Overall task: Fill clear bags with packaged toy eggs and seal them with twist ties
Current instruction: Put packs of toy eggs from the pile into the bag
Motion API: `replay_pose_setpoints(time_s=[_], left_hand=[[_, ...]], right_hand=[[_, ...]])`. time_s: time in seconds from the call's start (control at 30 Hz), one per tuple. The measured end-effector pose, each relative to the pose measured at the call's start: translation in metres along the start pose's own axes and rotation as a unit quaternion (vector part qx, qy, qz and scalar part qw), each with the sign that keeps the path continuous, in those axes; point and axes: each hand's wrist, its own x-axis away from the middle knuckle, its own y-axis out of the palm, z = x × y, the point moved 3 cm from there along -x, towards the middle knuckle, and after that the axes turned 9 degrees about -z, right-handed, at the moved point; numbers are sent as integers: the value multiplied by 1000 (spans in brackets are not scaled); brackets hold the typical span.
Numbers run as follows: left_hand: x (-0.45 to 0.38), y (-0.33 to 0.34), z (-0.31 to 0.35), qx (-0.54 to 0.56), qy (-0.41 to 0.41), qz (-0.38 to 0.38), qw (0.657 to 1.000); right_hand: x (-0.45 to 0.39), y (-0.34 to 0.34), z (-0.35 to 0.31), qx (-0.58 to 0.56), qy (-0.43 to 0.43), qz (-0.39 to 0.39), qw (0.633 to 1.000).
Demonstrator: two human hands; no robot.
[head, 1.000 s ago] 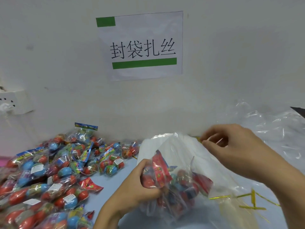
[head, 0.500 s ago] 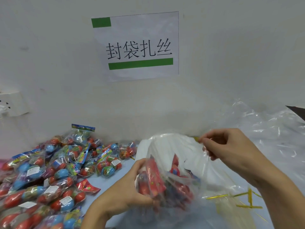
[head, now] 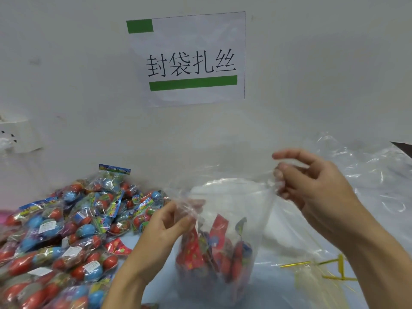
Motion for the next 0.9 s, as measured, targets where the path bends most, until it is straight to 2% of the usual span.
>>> replay_pose_setpoints(time_s=[0.13, 0.27, 0.37, 0.43, 0.53, 0.6, 0.63, 0.67, 0.73, 0.77, 0.83, 0.9], left_hand=[[-5, 0, -2, 2, 13, -4, 1000], [-9, 0, 10, 9, 69, 24, 997], [-7, 3, 9, 32, 35, -13, 999], [-5, 7, 11, 8, 19, -32, 999], [-7, 4, 14, 32, 39, 74, 996], [-8, 4, 14, 38, 34, 119, 992], [-8, 4, 12, 41, 29, 124, 991], [-8, 4, 11, 42, 25, 125, 991], [-8, 5, 12, 51, 30, 106, 993], [-9, 6, 11, 68, 34, 87, 993], [-7, 10, 10, 119, 34, 29, 992], [-5, 13, 10, 107, 31, 4, 994]], right_hand=[[-1, -2, 9, 31, 5, 43, 999], [-3, 4, 4, -79, -37, 48, 995], [-1, 6, 14, -40, -9, 62, 997], [-1, 7, 17, -64, 1, 47, 997], [-3, 0, 13, -58, 12, 37, 998], [1, -11, 19, 53, 67, 30, 996], [4, -16, 24, 124, 108, -10, 986], [9, -17, 29, 181, 154, -89, 967], [22, -11, 34, 218, 244, -278, 903], [27, -3, 35, 209, 272, -335, 878], [28, 17, 39, 214, 269, -359, 868], [21, 35, 47, 235, 216, -307, 897]])
